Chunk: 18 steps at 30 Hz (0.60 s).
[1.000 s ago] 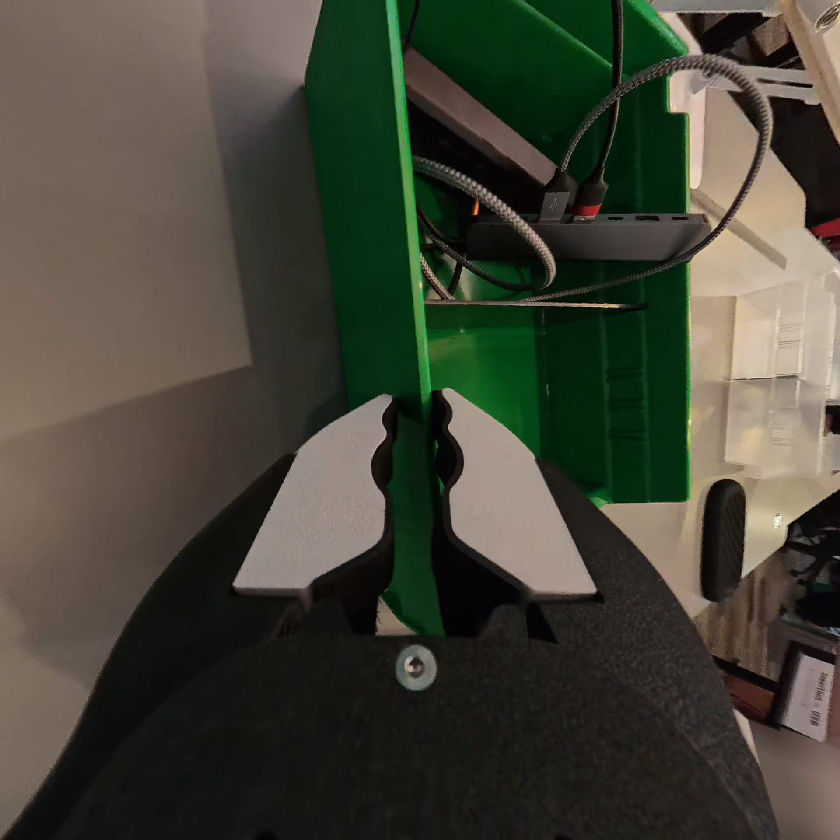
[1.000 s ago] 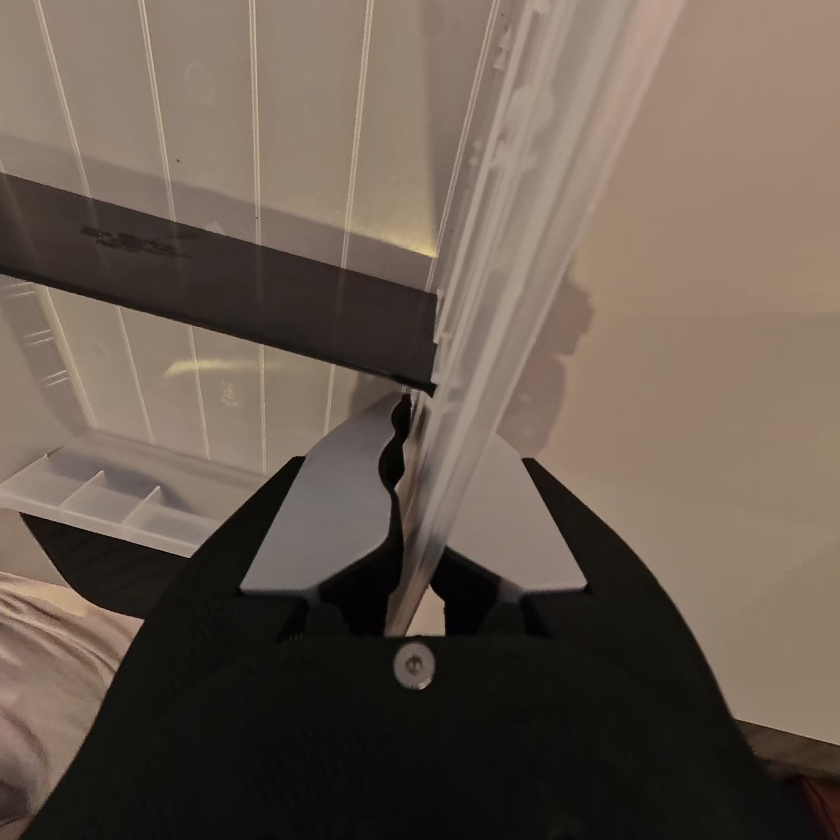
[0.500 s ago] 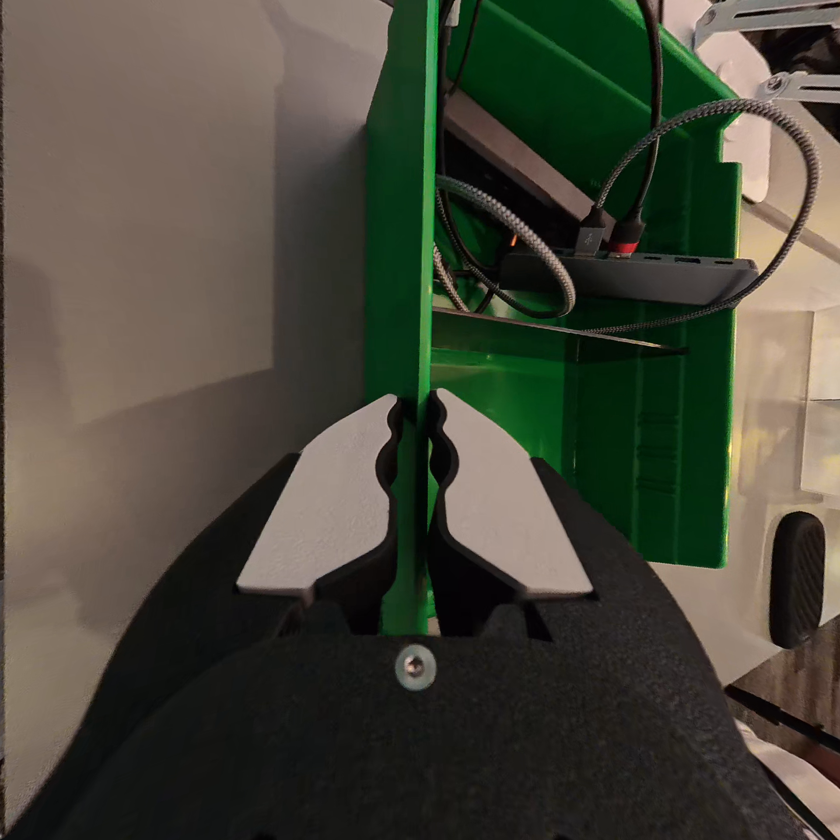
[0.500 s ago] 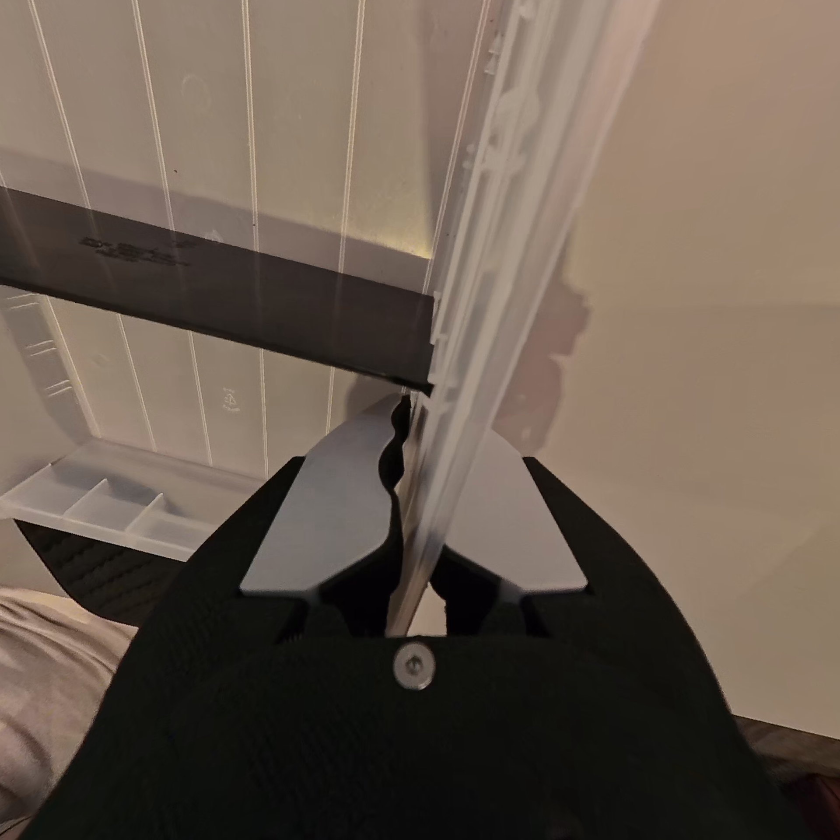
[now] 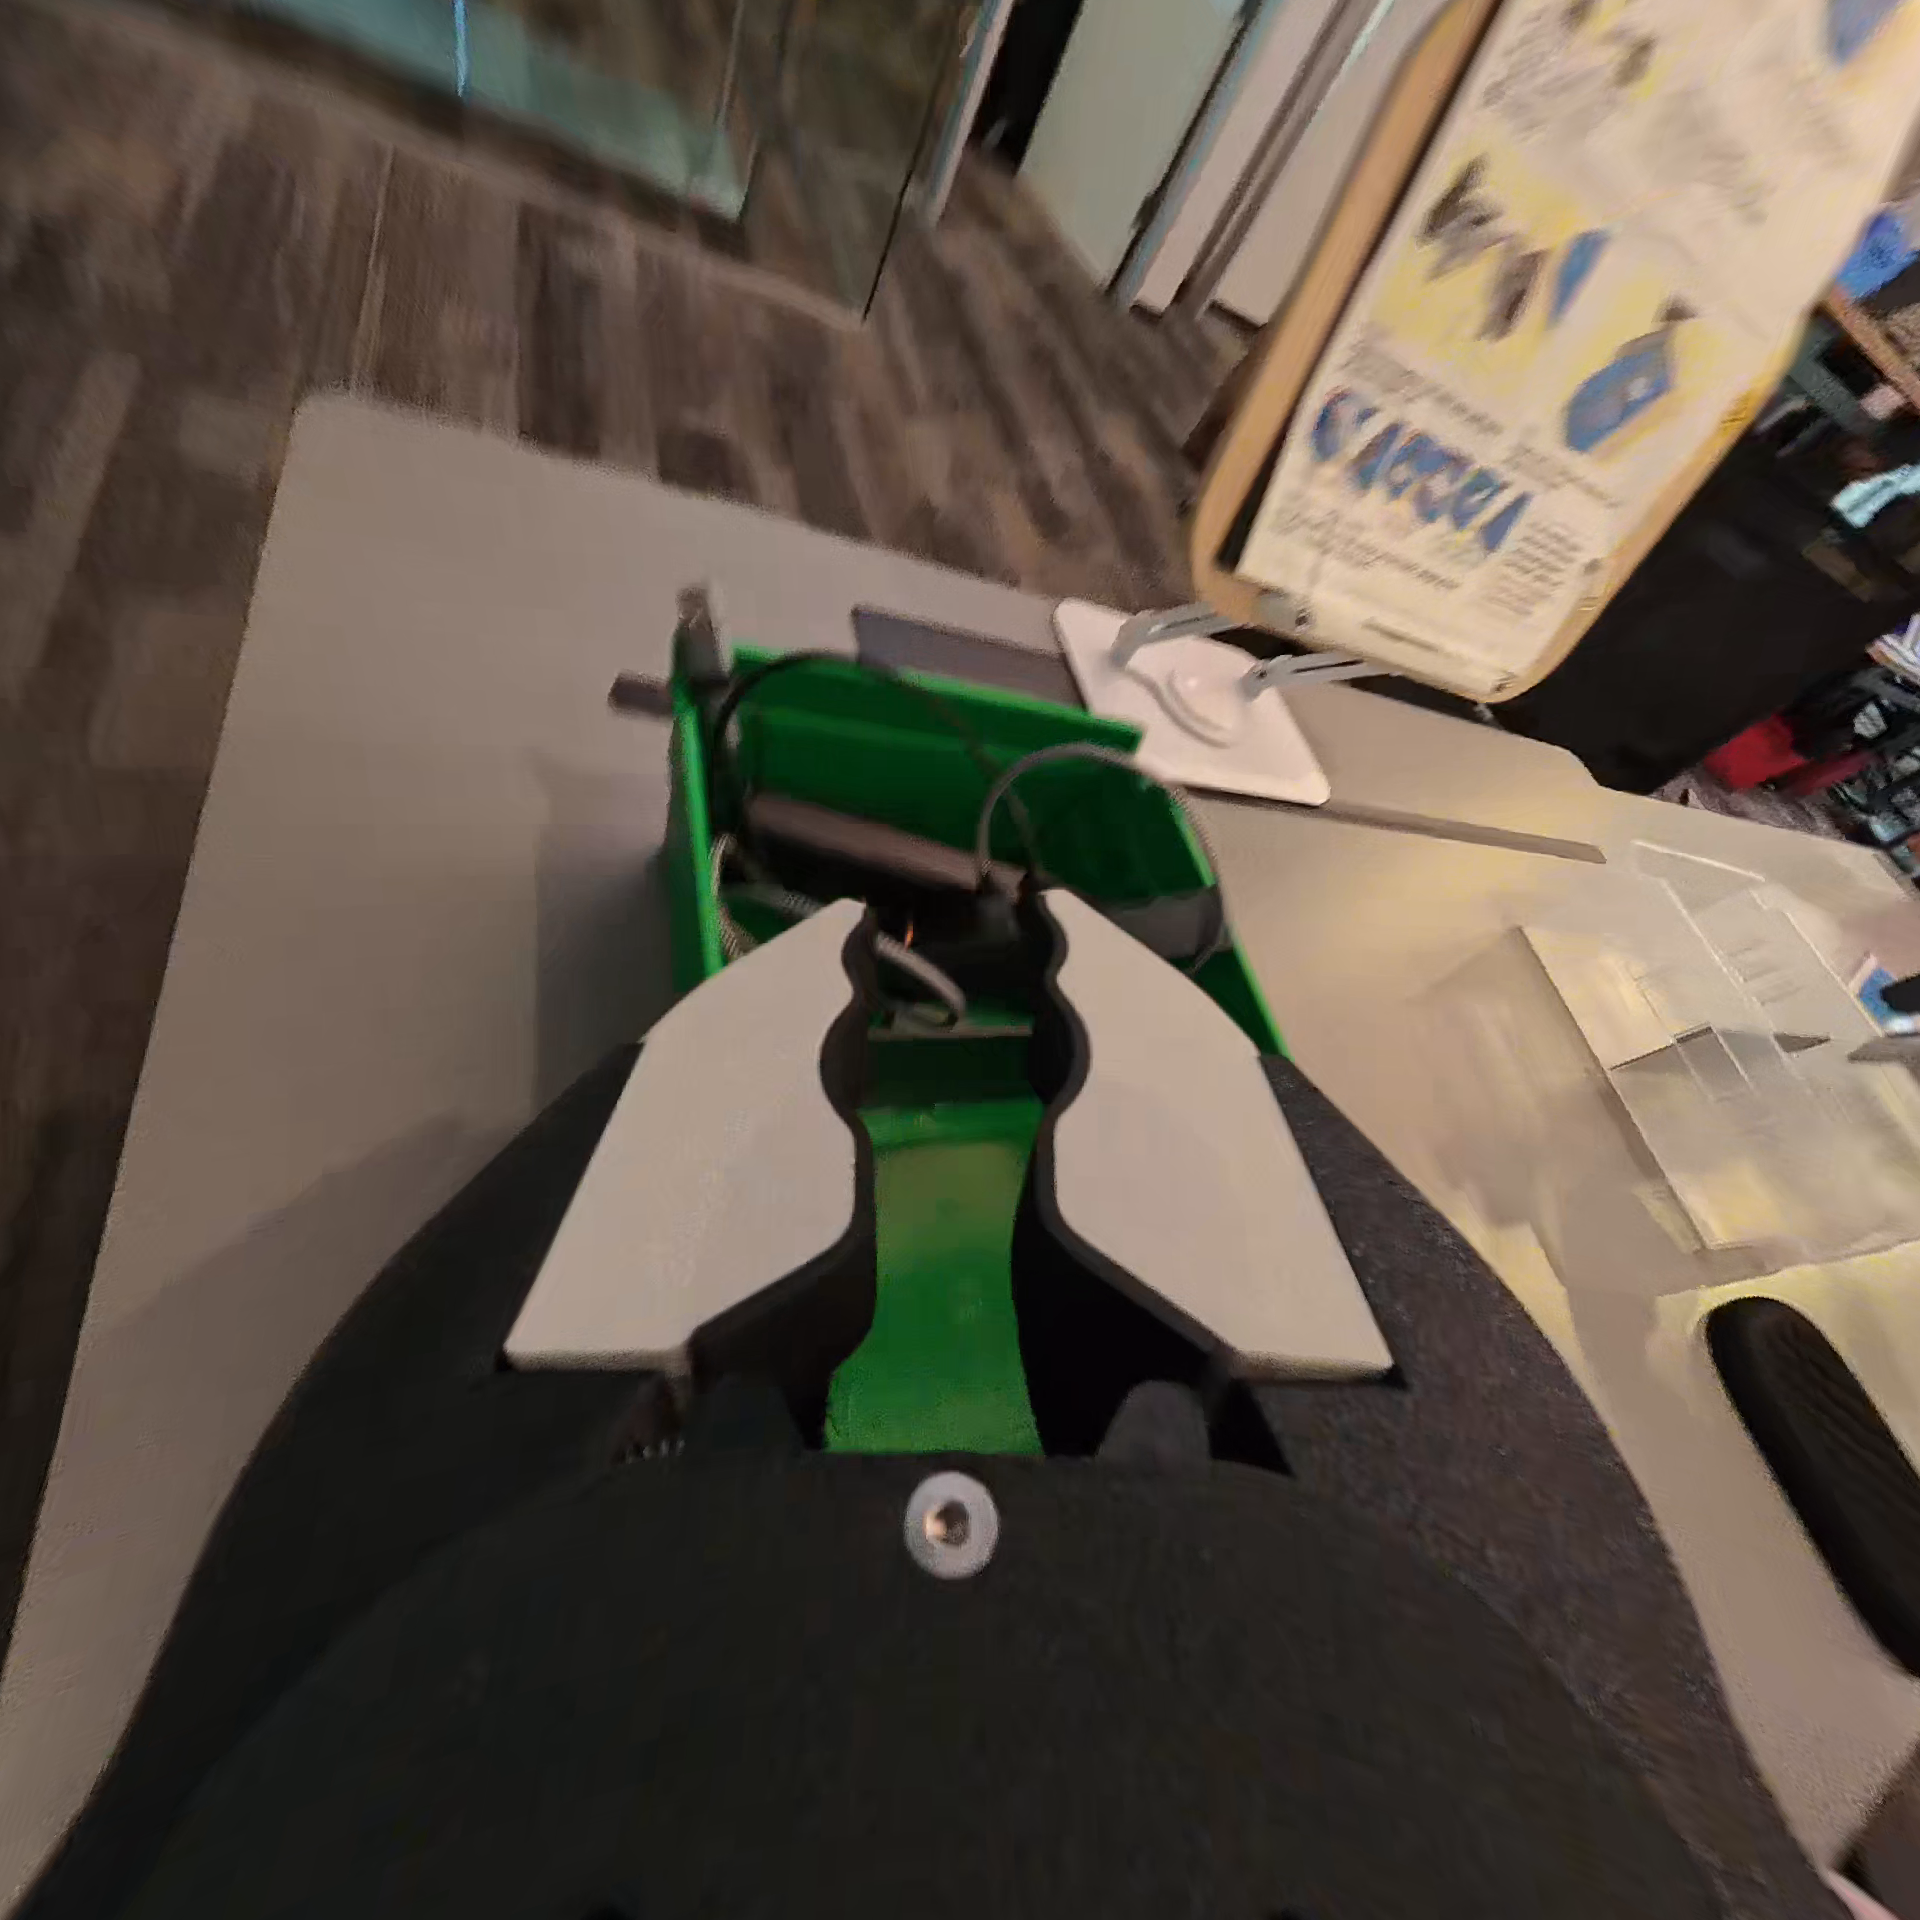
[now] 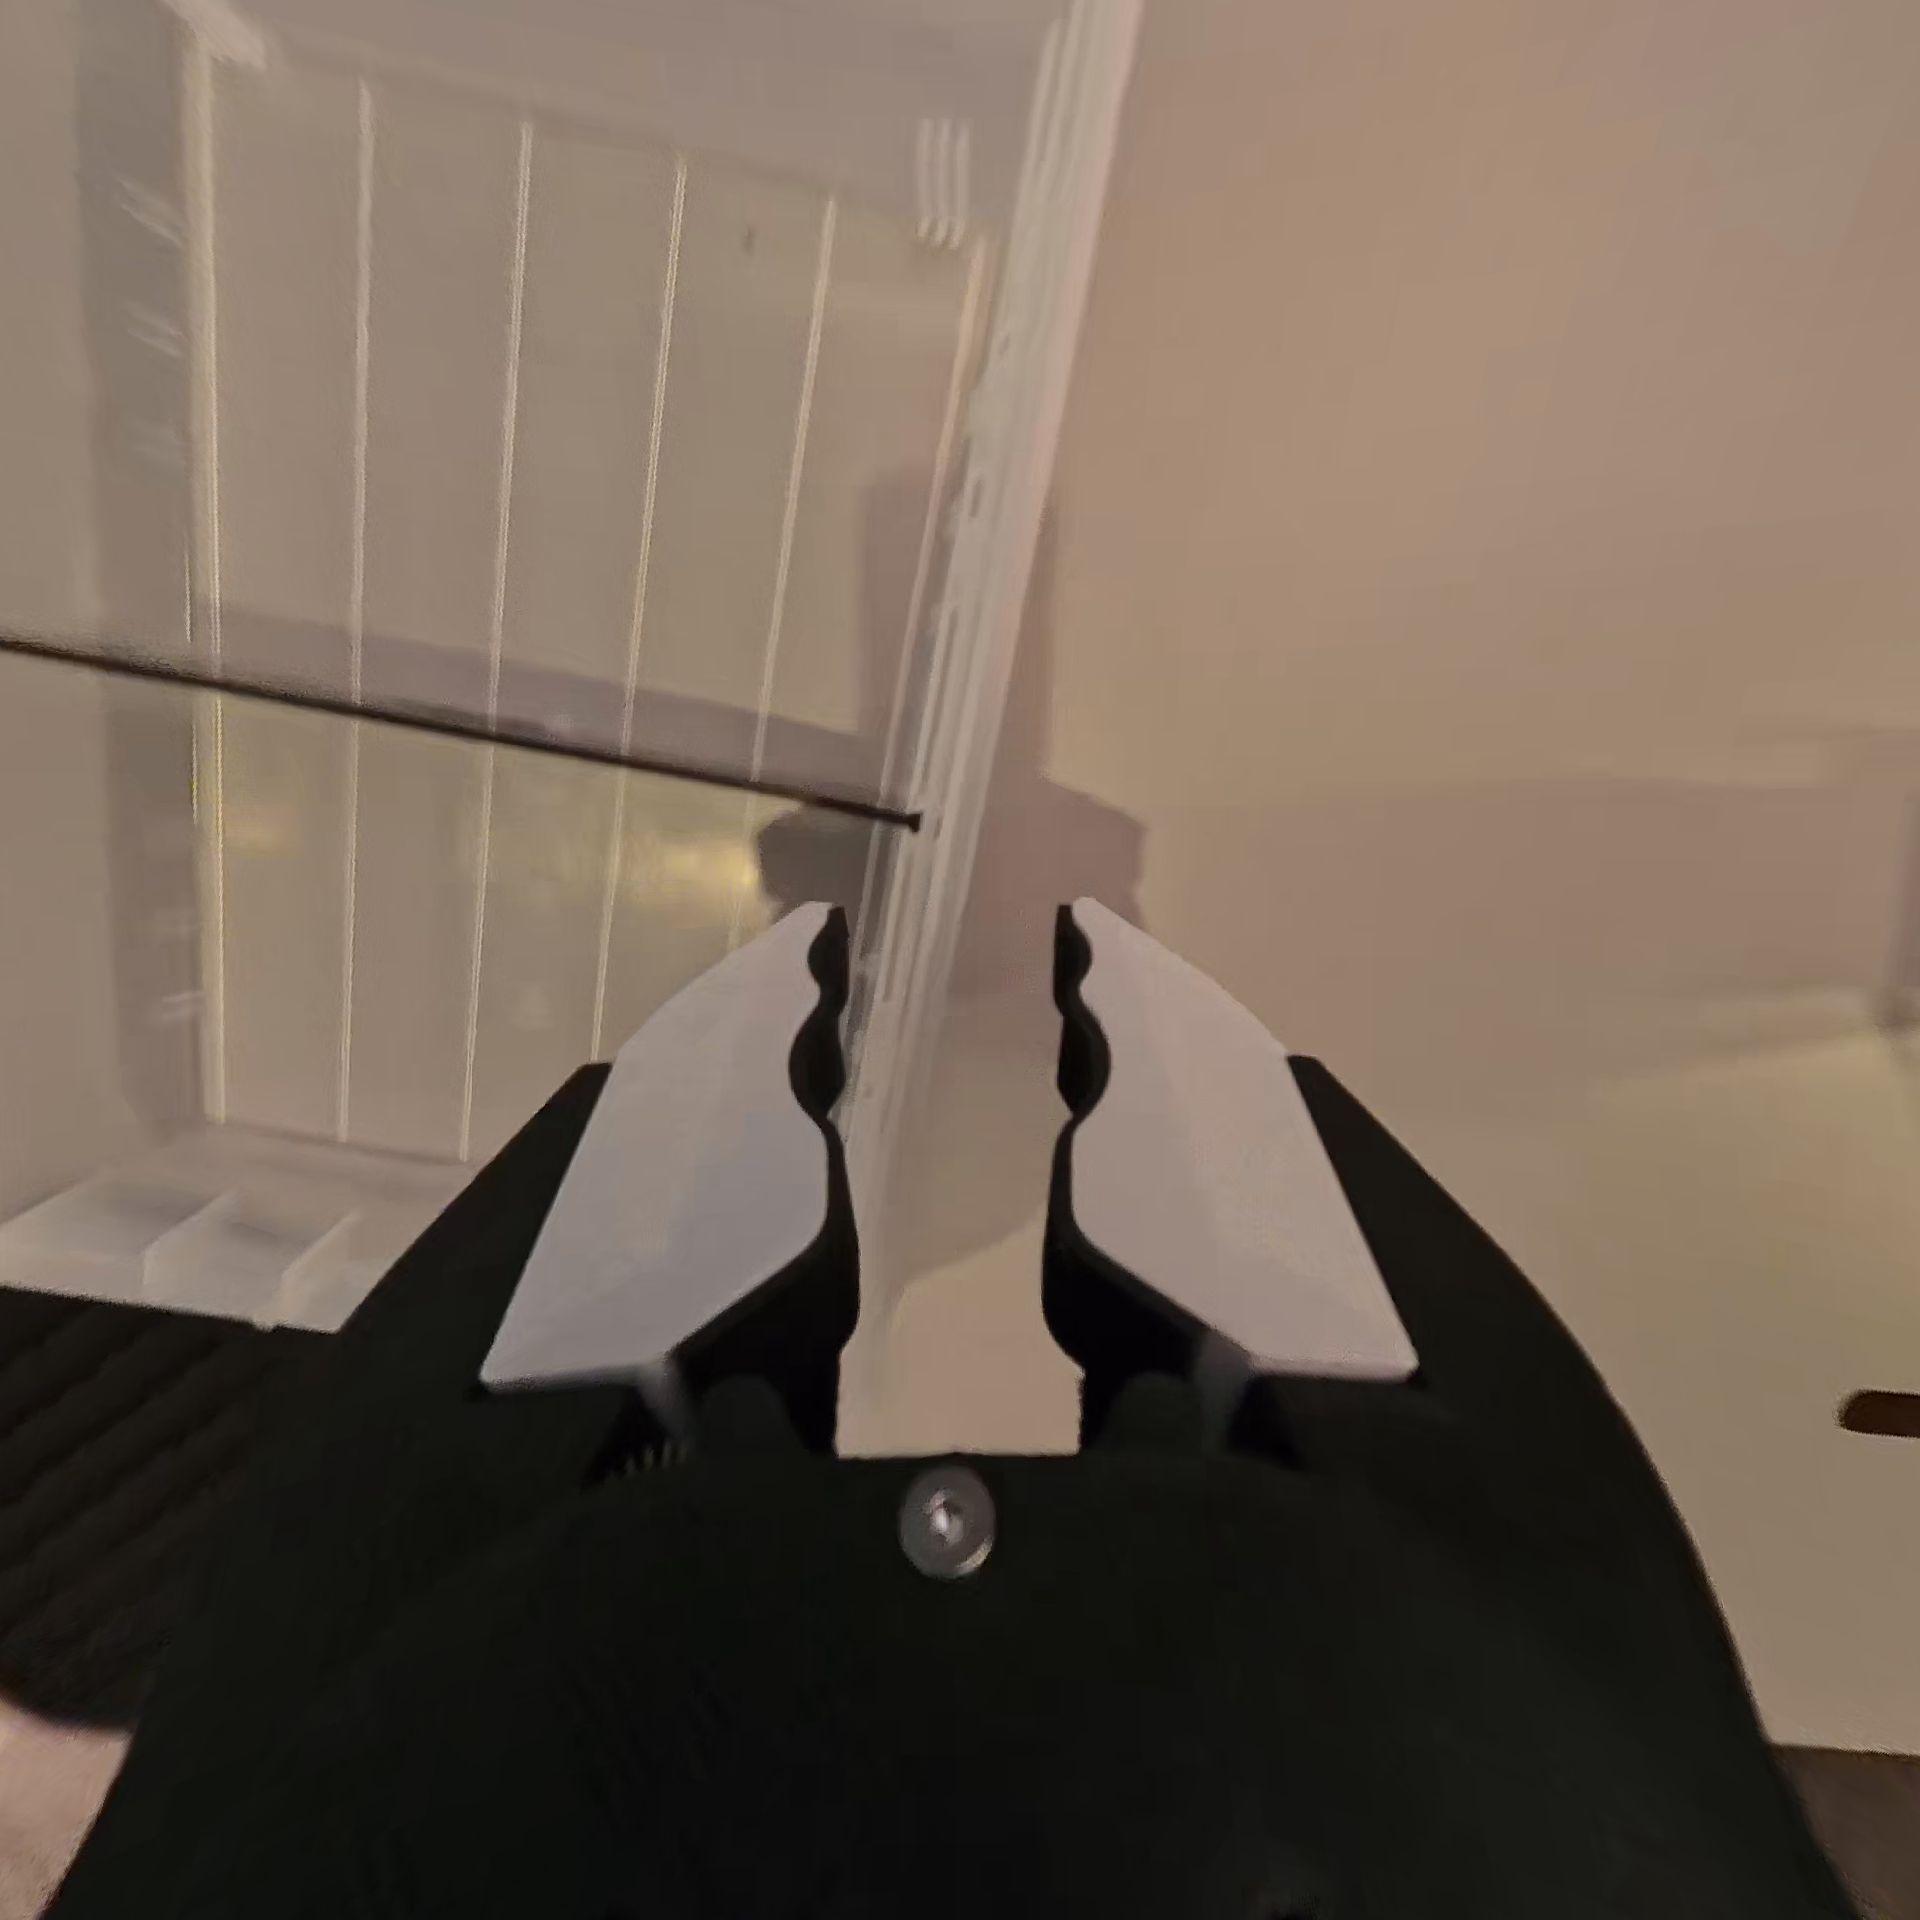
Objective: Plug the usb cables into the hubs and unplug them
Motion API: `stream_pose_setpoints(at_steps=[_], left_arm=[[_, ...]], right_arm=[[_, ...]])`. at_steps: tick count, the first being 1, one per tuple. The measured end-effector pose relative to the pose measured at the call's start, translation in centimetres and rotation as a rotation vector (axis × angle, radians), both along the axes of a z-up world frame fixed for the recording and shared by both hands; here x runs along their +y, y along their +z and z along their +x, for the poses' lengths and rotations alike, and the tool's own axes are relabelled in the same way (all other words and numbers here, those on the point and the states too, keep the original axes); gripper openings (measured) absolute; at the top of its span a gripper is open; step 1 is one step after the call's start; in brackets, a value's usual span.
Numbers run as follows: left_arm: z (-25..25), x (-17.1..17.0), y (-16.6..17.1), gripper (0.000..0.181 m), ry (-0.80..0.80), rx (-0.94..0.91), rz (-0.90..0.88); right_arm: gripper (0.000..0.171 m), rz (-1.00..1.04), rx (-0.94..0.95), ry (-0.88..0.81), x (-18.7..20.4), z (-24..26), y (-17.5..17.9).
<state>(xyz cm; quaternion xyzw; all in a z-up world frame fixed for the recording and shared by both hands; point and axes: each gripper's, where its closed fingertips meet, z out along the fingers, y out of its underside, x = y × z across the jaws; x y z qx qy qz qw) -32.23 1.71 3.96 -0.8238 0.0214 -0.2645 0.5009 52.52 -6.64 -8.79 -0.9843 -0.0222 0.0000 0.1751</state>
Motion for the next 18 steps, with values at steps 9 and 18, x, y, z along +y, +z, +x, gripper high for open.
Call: stream_pose_setpoints(at_steps=[9, 18], left_arm=[[4.0, -1.1, 8.1, 0.049, -0.063, 0.072, 0.474], [9.2, -0.2, 0.5, 0.047, -0.377, 0.413, 0.347]], right_arm=[[0.040, 0.777, -0.272, 0.262, 6.7, -11.8, 16.3], [0.041, 0.852, -0.187, 0.492, 8.2, -23.1, 18.4]])
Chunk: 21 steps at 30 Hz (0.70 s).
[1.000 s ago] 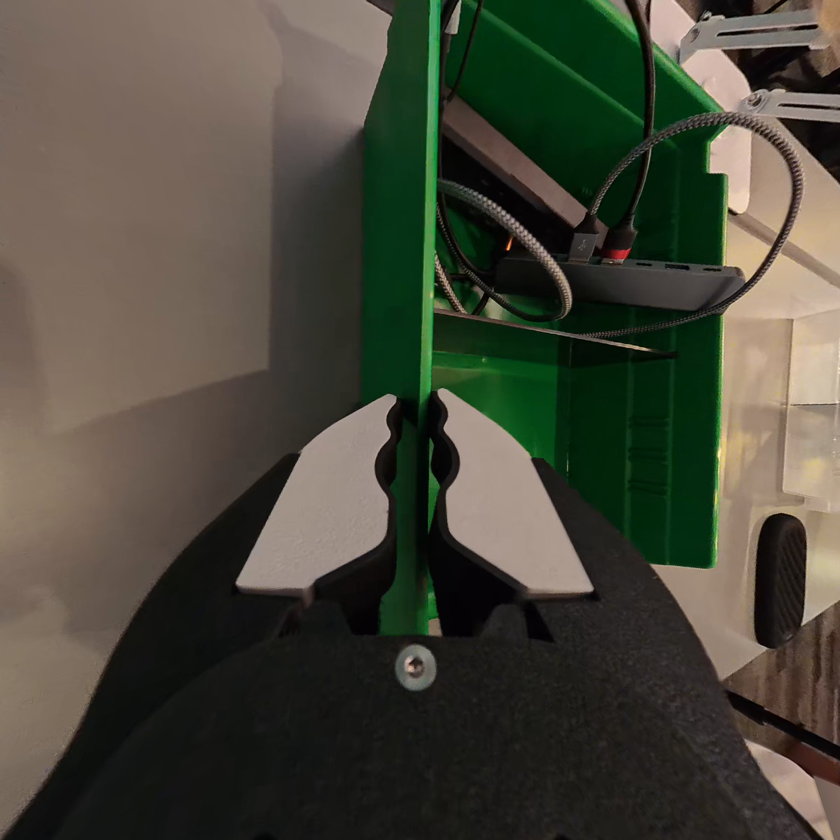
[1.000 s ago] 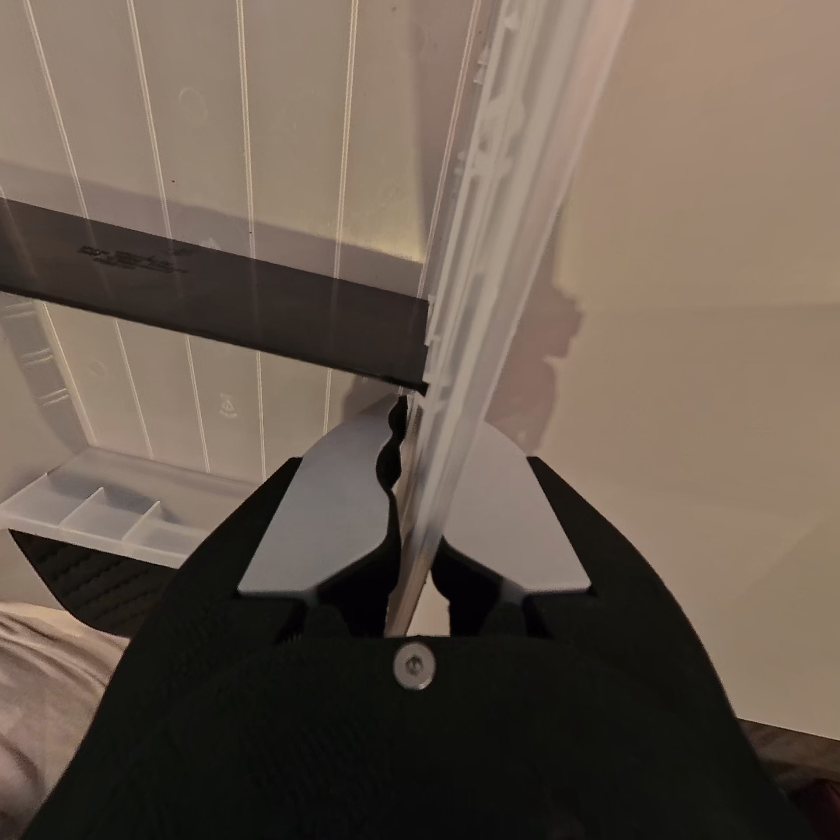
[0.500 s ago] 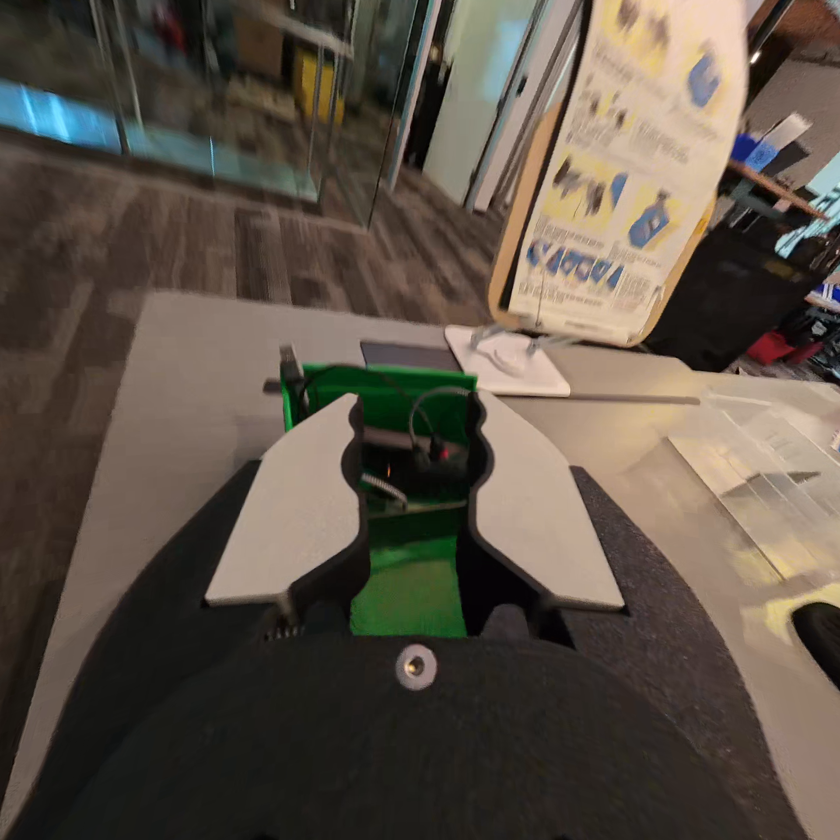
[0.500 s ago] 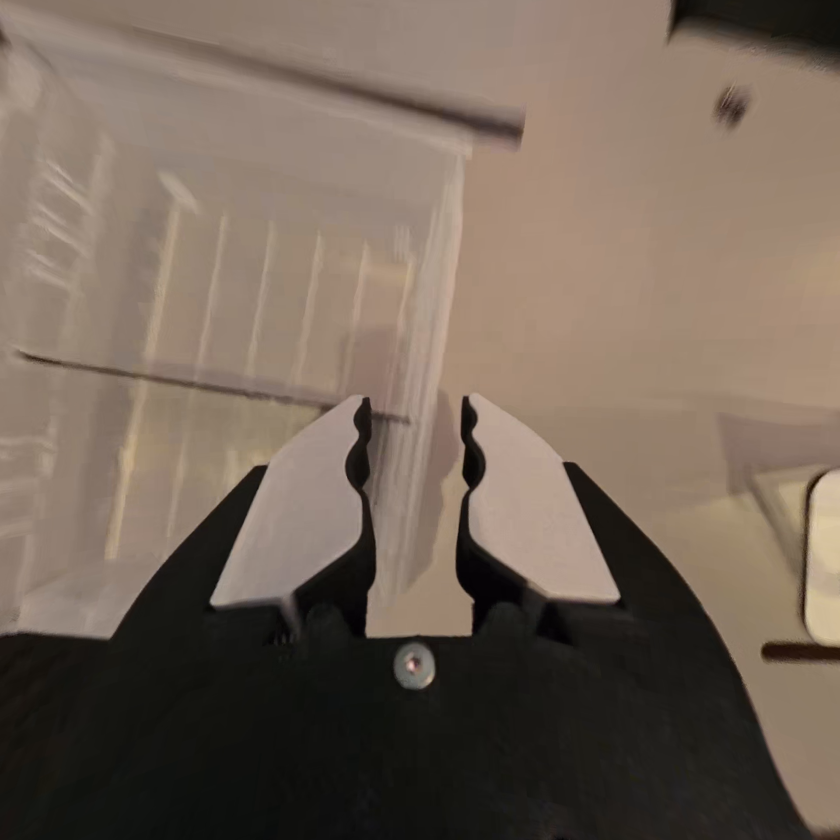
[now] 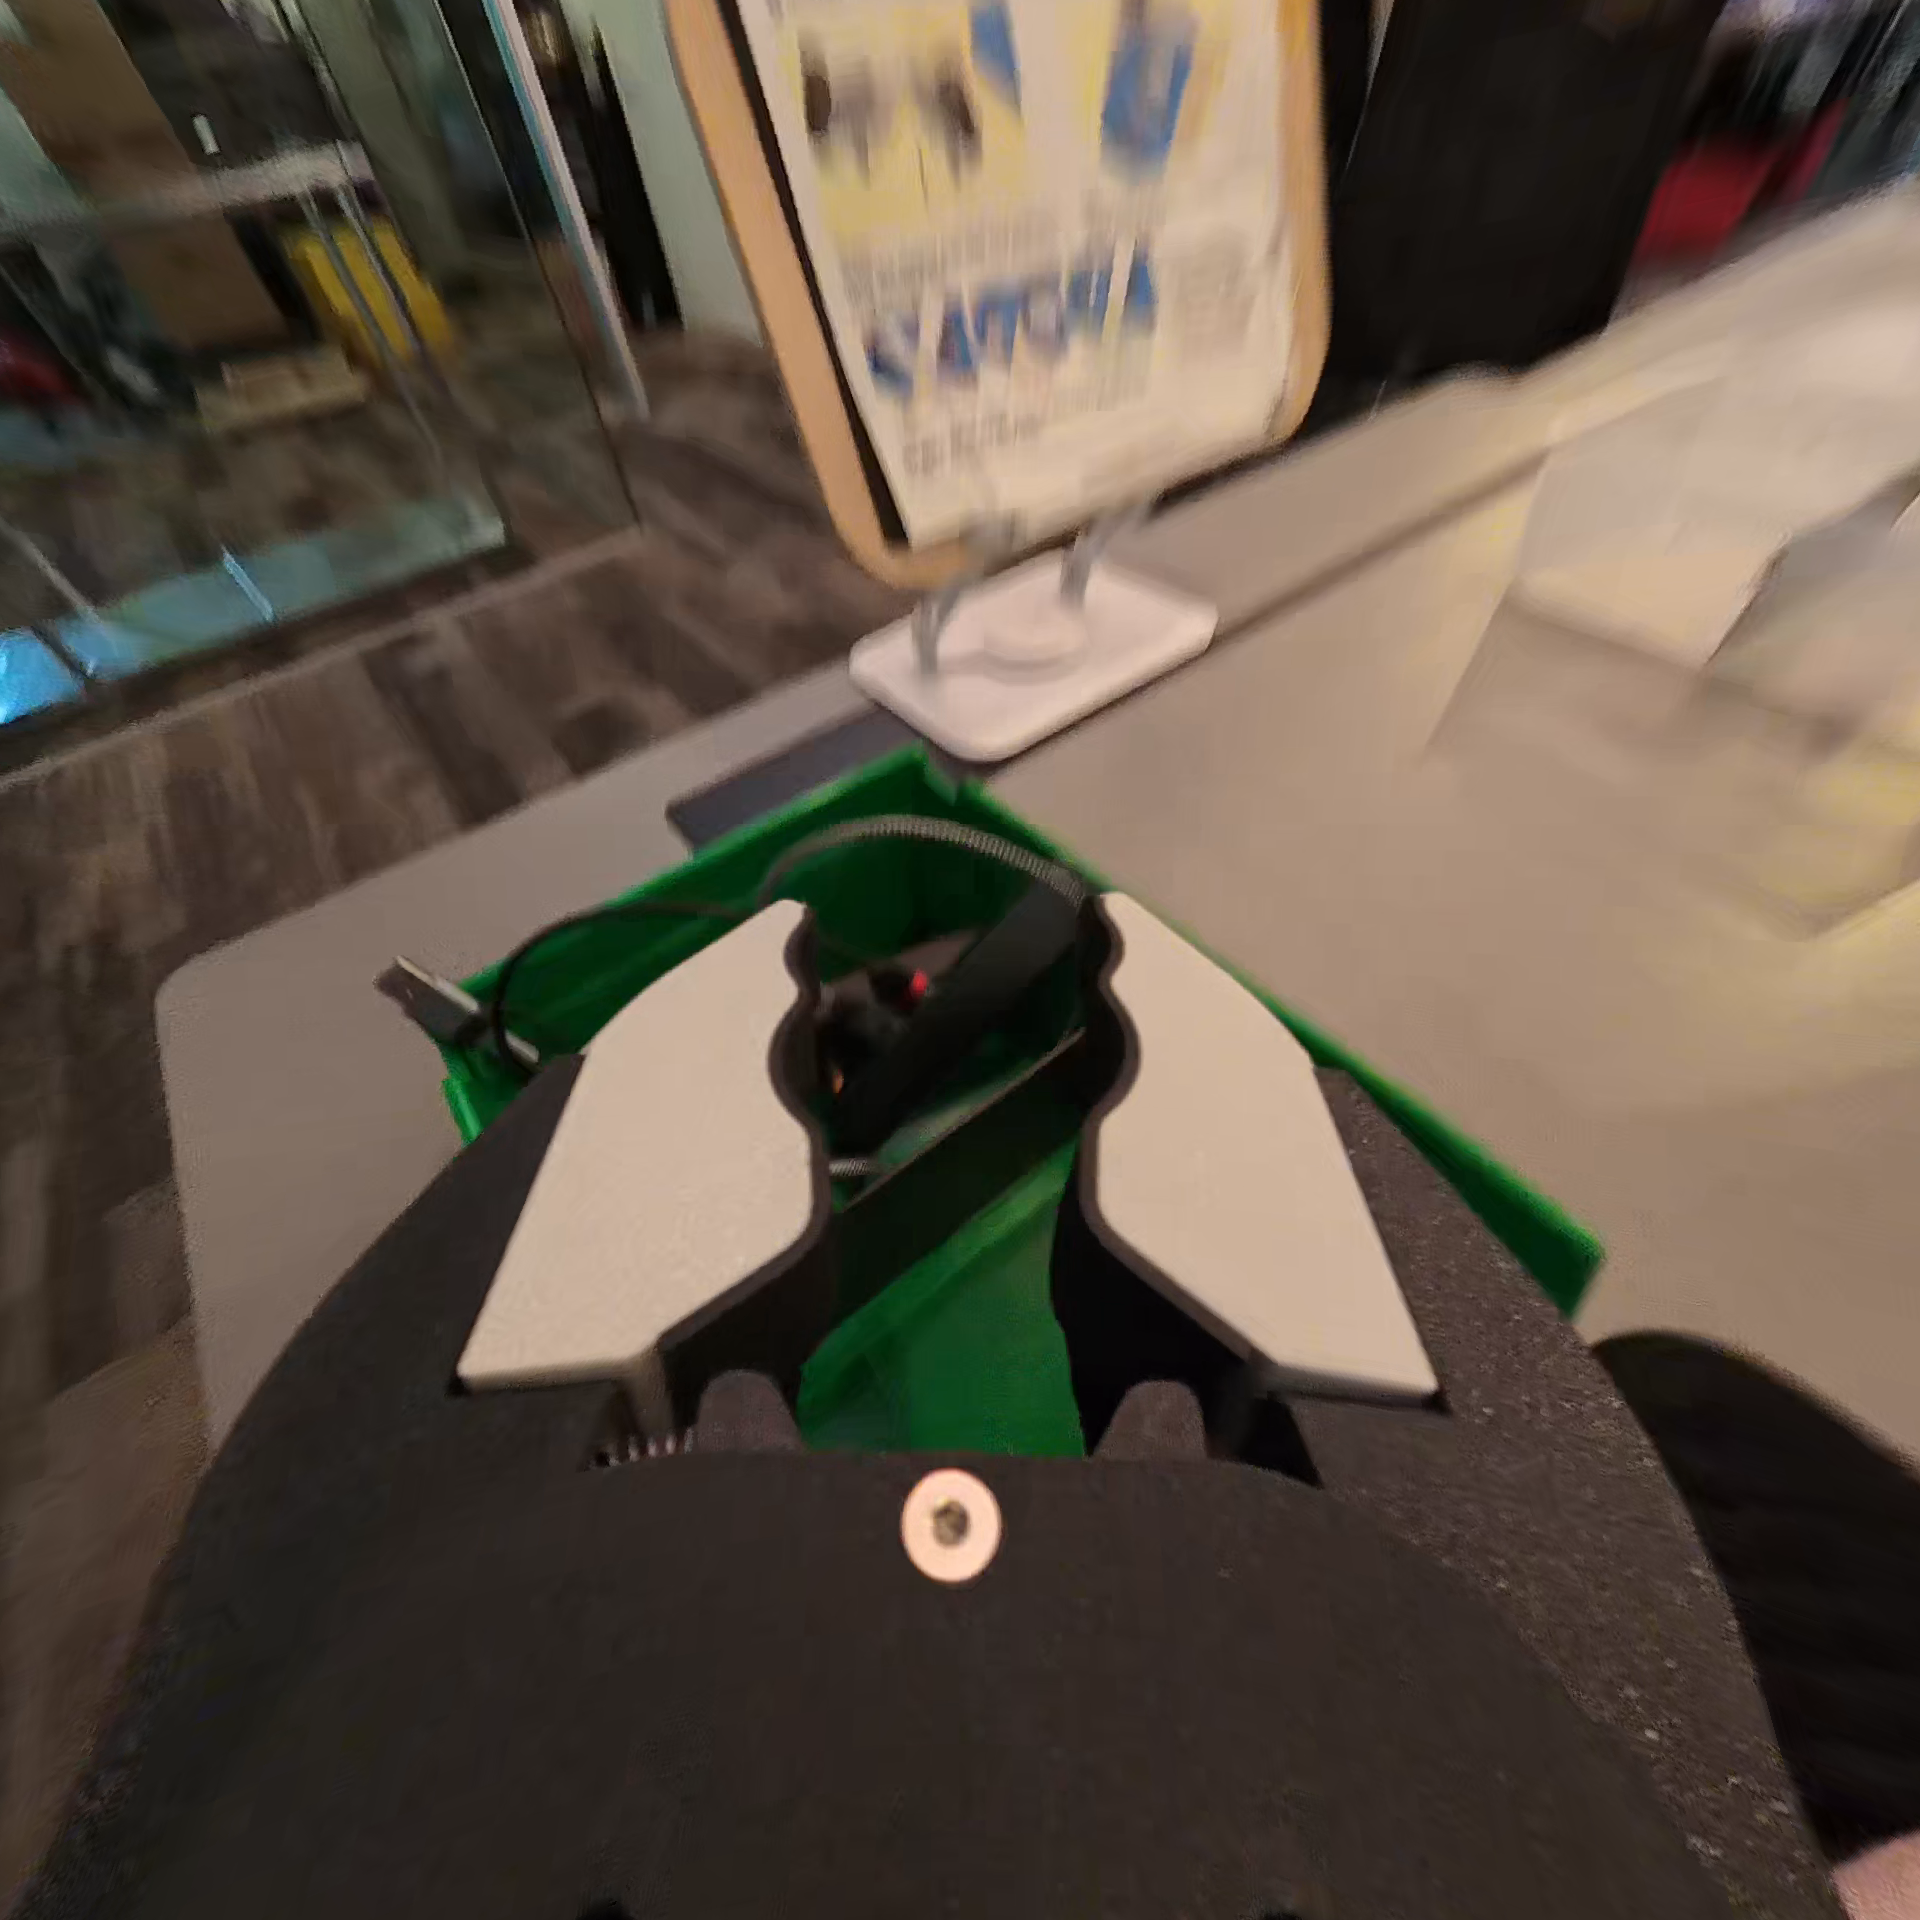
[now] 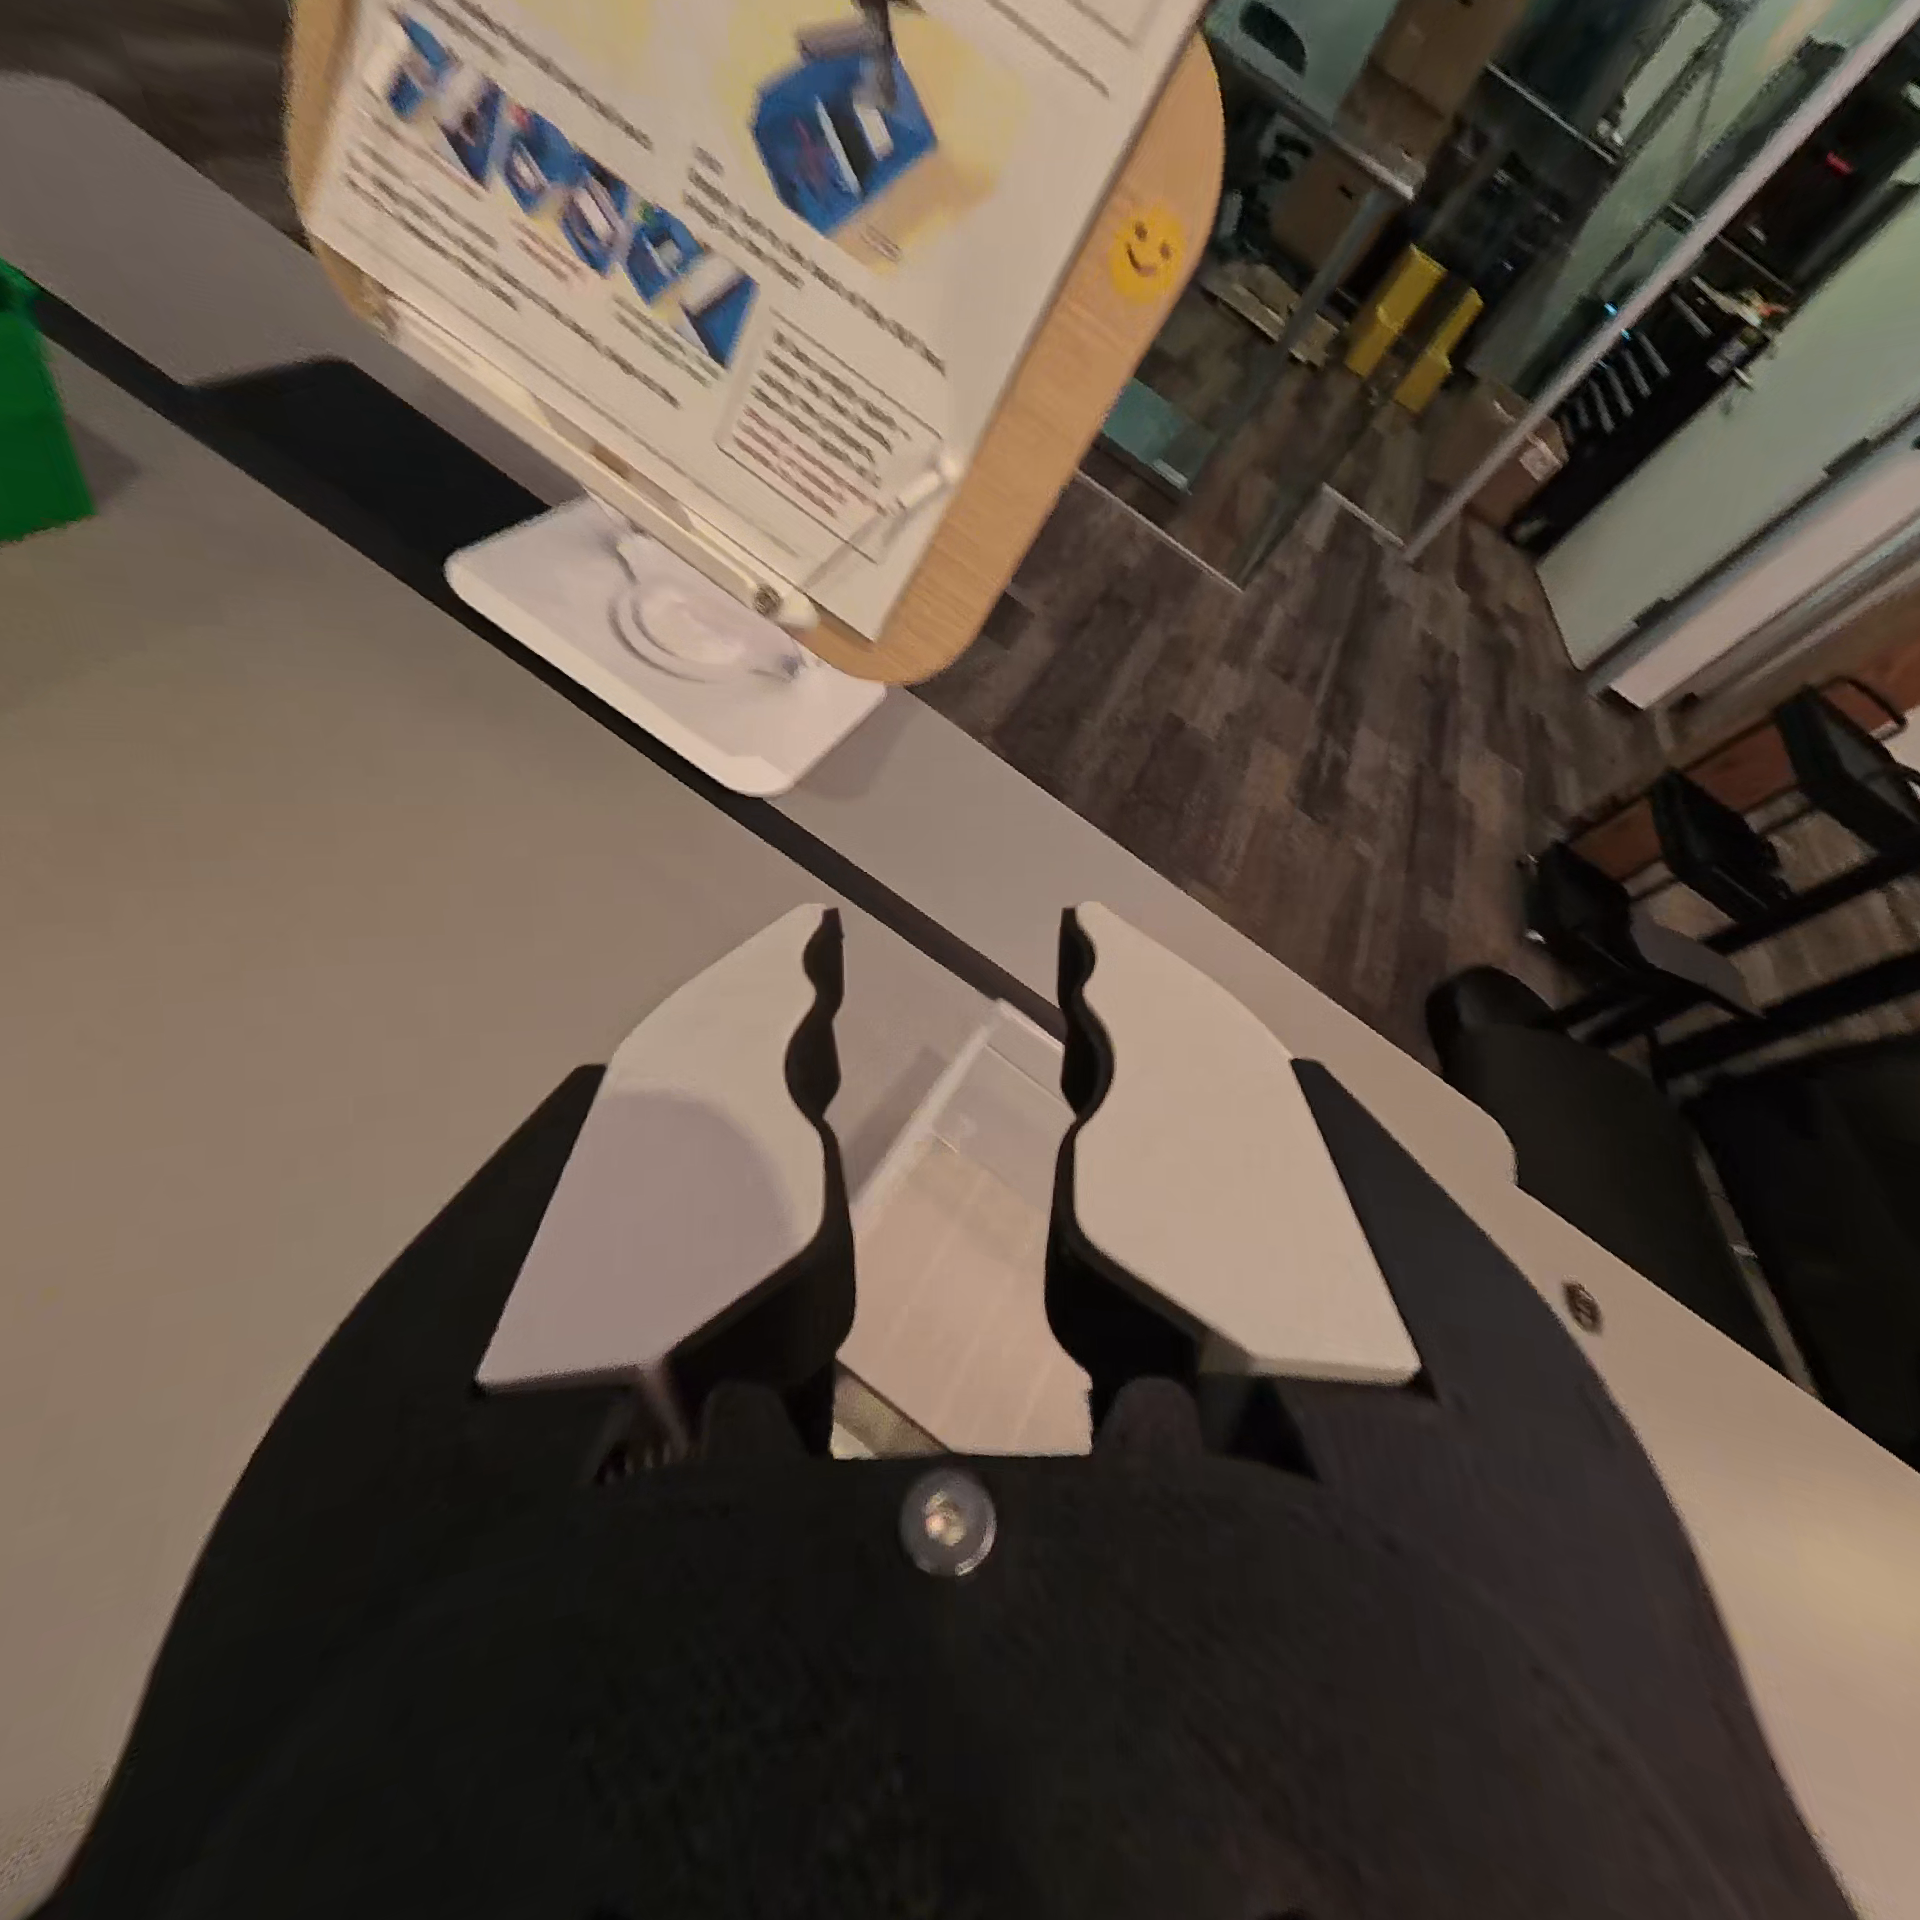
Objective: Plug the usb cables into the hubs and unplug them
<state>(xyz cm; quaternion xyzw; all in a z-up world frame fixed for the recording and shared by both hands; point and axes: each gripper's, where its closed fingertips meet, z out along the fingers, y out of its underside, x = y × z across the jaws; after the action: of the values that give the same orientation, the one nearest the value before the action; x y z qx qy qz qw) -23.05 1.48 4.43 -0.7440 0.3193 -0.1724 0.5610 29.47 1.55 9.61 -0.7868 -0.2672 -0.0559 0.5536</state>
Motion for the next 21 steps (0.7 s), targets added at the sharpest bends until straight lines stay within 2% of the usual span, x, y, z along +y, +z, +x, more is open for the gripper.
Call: stream_pose_setpoints(at_steps=[3, 6, 11, 17, 21], left_arm=[[1.0, 2.5, -5.9, 0.045, 0.037, 0.302, -0.157], [2.3, 4.4, -9.0, 0.052, 0.044, 0.493, -0.184], [5.1, 6.2, -10.1, 0.060, -0.013, 0.590, -0.103], [5.7, 5.8, -10.8, 0.040, -0.078, 0.632, -0.079], [4.8, 6.1, -12.0, 0.044, -0.045, 0.715, -0.113]], right_arm=[[0.041, 0.050, 0.092, 0.089, -0.4, -2.8, 1.5], [0.041, 0.087, 0.171, 0.165, -0.8, -4.8, 2.9], [0.041, 0.116, 0.242, 0.253, -1.7, -6.1, 3.5], [0.041, 0.077, 0.229, 0.311, -1.9, -5.9, 2.6], [0.040, 0.042, 0.284, 0.347, -2.1, -6.1, 2.3]])
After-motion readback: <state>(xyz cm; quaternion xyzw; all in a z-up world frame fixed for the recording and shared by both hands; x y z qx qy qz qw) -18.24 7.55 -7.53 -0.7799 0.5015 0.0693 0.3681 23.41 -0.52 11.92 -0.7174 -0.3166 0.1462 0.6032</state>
